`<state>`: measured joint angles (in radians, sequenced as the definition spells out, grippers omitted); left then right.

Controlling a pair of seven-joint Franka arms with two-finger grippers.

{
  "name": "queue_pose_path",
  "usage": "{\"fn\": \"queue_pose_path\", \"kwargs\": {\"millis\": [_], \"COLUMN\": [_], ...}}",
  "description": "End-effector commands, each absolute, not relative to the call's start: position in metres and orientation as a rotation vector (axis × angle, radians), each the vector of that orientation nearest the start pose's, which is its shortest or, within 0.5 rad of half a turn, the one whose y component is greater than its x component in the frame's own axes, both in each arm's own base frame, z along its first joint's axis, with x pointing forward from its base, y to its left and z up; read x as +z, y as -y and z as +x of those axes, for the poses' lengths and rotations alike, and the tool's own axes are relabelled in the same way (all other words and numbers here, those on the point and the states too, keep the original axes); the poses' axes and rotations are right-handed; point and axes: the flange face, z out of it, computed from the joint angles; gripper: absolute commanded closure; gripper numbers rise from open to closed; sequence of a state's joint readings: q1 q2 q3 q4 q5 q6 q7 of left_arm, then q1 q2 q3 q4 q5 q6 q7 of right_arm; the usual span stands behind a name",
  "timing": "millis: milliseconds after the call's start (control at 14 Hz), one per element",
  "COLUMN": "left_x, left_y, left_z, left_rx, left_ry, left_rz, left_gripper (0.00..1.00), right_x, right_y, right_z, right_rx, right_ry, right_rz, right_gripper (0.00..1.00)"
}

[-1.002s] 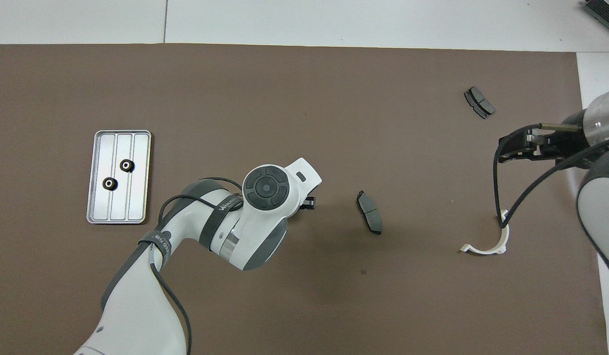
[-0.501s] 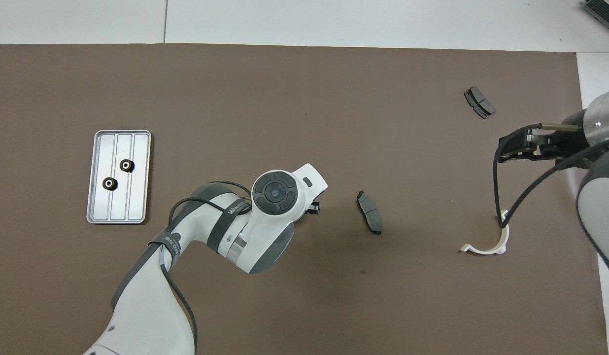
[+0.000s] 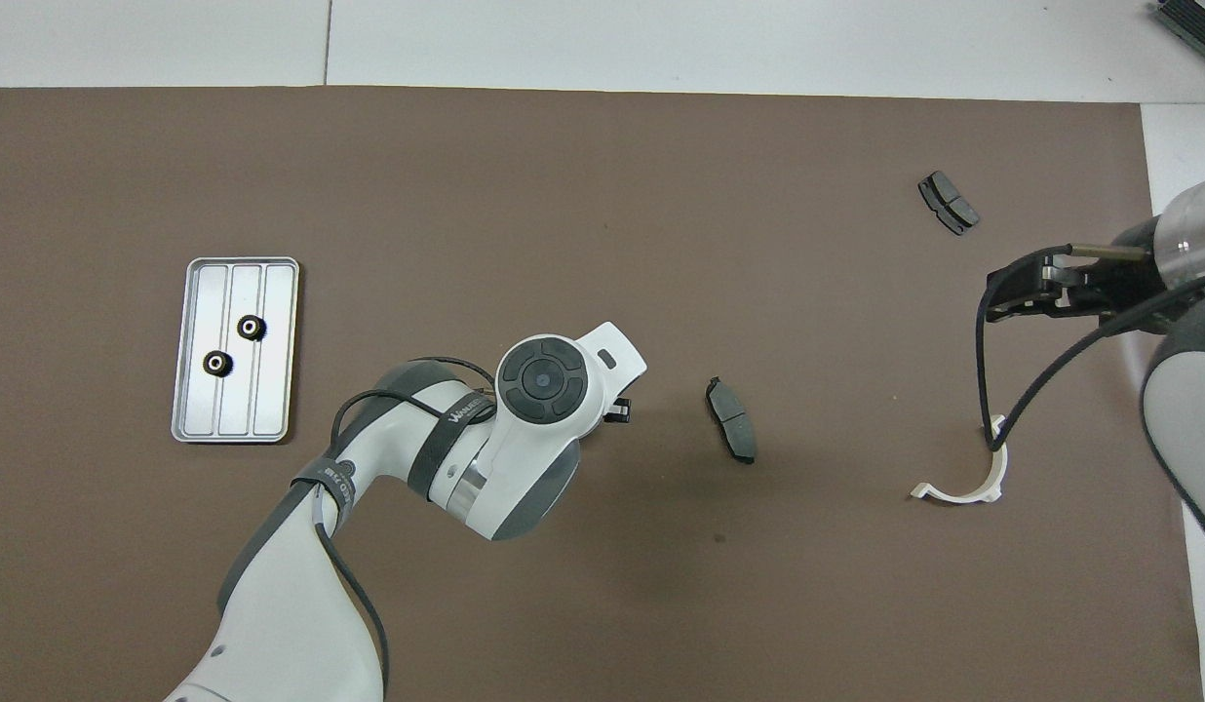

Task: Pick bearing gear from pile to tray

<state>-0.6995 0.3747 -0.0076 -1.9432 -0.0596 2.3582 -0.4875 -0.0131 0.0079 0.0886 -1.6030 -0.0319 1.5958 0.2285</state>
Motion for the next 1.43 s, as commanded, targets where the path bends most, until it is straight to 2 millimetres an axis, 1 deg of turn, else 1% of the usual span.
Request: {"fn": "queue_pose_path", "kwargs": {"millis": [0, 286, 573, 644, 716, 788, 859, 1002, 1074, 1146, 1217, 1289, 1360], "left_x": [0.283, 0.282, 0.283, 0.286, 0.295, 0.304, 0.317, 0.344, 0.353, 0.358, 0.365, 0.364, 0.369], "left_y": [0.414, 0.414, 0.412, 0.408, 0.402, 0.391, 0.373, 0.329, 0.294, 0.255, 0.218, 0.173, 0.128], "left_z": [0.462, 0.461, 0.463, 0.468, 0.476, 0.489, 0.510, 0.553, 0.577, 0.596, 0.609, 0.622, 0.630], "left_rx": [0.012, 0.024, 0.034, 0.032, 0.028, 0.041, 0.047, 0.052, 0.039, 0.027, 0.008, 0.012, 0.019], "left_ry": [-0.304, -0.304, -0.297, -0.282, -0.256, -0.217, -0.153, -0.021, 0.056, 0.133, 0.163, 0.182, 0.160], "left_rz": [-3.186, -3.181, -3.177, -3.178, -3.182, -3.176, -3.177, -3.179, -3.180, -3.180, -3.184, -3.182, -3.182], "left_gripper": [0.64, 0.75, 0.79, 0.79, 0.79, 0.79, 0.79, 0.79, 0.79, 0.79, 0.79, 0.78, 0.78], "right_x": [0.611, 0.611, 0.611, 0.611, 0.611, 0.611, 0.611, 0.611, 0.611, 0.611, 0.611, 0.611, 0.611], "right_y": [-0.036, -0.036, -0.036, -0.036, -0.036, -0.036, -0.036, -0.036, -0.036, -0.036, -0.036, -0.036, -0.036], "right_z": [0.556, 0.557, 0.556, 0.556, 0.557, 0.556, 0.556, 0.556, 0.556, 0.556, 0.556, 0.556, 0.556], "right_rx": [0.026, 0.026, 0.026, 0.026, 0.024, 0.026, 0.026, 0.026, 0.026, 0.026, 0.026, 0.026, 0.026], "right_ry": [-0.217, -0.215, -0.217, -0.215, -0.217, -0.217, -0.215, -0.215, -0.217, -0.217, -0.217, -0.215, -0.215], "right_rz": [-3.149, -3.151, -3.149, -3.150, -3.149, -3.149, -3.150, -3.150, -3.149, -3.149, -3.149, -3.150, -3.150], "right_gripper": [0.00, 0.00, 0.00, 0.00, 0.00, 0.00, 0.00, 0.00, 0.00, 0.00, 0.00, 0.00, 0.00]}}
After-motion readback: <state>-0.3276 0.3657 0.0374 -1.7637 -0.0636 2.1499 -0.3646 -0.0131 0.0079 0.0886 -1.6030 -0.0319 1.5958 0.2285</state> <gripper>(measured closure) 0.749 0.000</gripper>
